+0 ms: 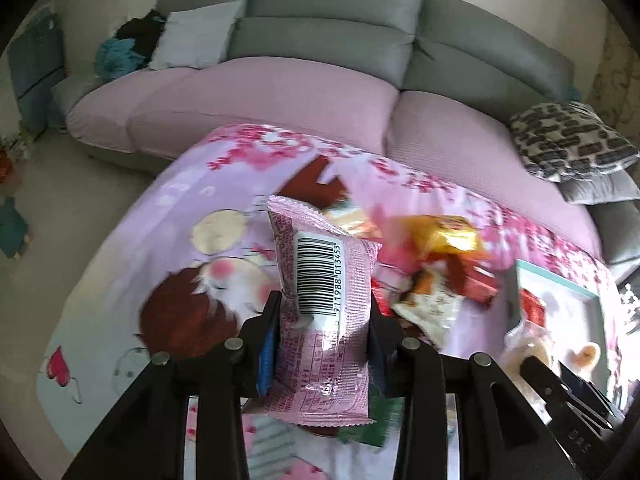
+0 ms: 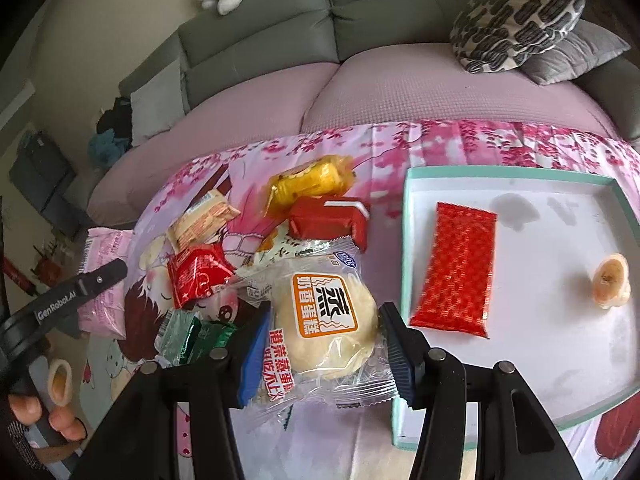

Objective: Organize snacks
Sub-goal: 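Carry the pink wafer pack and bread bun into the tray and release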

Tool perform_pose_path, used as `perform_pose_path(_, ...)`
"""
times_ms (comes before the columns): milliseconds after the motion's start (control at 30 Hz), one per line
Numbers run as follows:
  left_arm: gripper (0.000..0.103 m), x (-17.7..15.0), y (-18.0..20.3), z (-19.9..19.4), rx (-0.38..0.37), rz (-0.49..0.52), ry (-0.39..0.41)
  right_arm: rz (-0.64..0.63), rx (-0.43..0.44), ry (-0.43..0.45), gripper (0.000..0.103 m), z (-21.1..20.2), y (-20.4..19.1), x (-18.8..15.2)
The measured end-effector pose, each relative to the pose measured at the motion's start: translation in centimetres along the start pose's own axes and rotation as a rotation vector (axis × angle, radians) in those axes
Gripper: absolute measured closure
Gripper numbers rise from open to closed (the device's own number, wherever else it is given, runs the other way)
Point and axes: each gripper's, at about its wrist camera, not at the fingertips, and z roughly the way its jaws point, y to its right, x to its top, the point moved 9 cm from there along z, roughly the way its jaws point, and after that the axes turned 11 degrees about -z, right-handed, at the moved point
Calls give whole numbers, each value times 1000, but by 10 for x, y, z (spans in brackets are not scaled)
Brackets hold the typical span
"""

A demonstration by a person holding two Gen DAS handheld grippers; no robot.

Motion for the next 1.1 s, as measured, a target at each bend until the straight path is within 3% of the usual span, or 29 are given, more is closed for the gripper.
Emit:
perform_pose_path(200, 64, -15, 51, -1, -82, 72, -35, 61, -60, 19, 47, -15, 33, 5)
perform_pose_path(433, 64, -39, 121, -6, -170, 182, -74, 205, -174, 34, 47, -35, 101, -3)
perform_pose_path(633, 64, -60, 177, -6, -235, 258, -120, 294, -221, 60, 47, -49, 143, -8)
perform_pose_path(833, 64, -71, 232, -2, -290, 320, -137, 331, -280, 112, 47, -64, 174, -6)
perform_pose_path(1100, 64, -87, 268, 21, -315, 366, -172, 336, -348, 158, 47, -63, 207, -1)
